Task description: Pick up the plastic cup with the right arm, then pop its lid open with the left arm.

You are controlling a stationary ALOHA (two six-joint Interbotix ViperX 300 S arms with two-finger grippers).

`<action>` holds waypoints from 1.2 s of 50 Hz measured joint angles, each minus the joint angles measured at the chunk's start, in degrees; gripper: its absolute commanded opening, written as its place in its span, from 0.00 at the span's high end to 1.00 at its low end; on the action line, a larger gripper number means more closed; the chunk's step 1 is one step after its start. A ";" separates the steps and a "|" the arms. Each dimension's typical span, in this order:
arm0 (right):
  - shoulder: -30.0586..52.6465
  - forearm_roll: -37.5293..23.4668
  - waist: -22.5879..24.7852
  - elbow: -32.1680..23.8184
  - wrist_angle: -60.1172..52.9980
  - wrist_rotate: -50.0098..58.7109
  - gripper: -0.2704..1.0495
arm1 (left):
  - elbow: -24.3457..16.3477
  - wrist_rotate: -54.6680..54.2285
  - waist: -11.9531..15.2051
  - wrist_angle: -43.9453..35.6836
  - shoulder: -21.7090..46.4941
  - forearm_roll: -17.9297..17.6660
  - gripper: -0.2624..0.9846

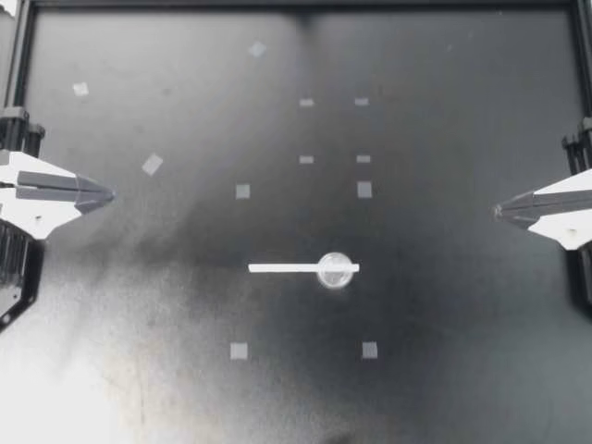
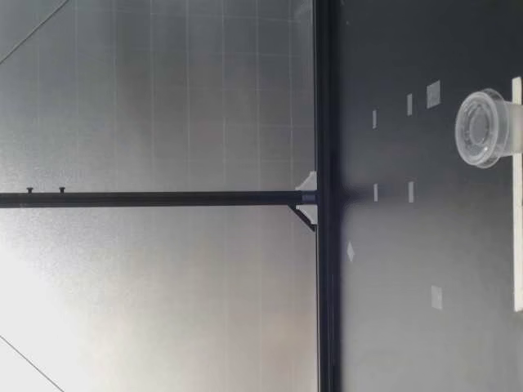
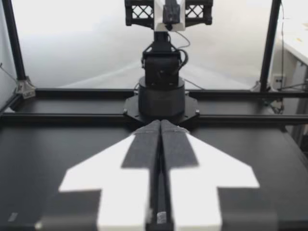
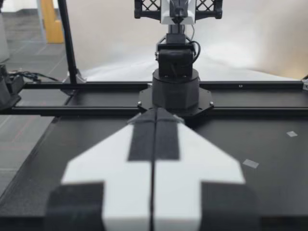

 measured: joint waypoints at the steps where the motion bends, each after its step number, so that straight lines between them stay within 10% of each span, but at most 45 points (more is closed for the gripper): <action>1: 0.09 0.00 0.00 0.18 0.00 0.00 0.84 | 0.09 -0.18 0.00 0.09 0.00 0.00 0.74; 10: 6.15 0.00 -0.26 3.52 0.18 -0.35 0.87 | 5.01 0.09 0.62 -3.08 14.77 -7.65 0.77; 34: 27.77 0.00 -0.35 2.99 -4.83 7.82 0.85 | -14.15 8.26 0.70 -4.31 45.44 -8.44 0.77; 60: 47.81 -0.09 -0.35 1.41 -17.23 11.07 0.38 | -21.27 8.44 -0.44 -5.01 59.85 -7.91 0.77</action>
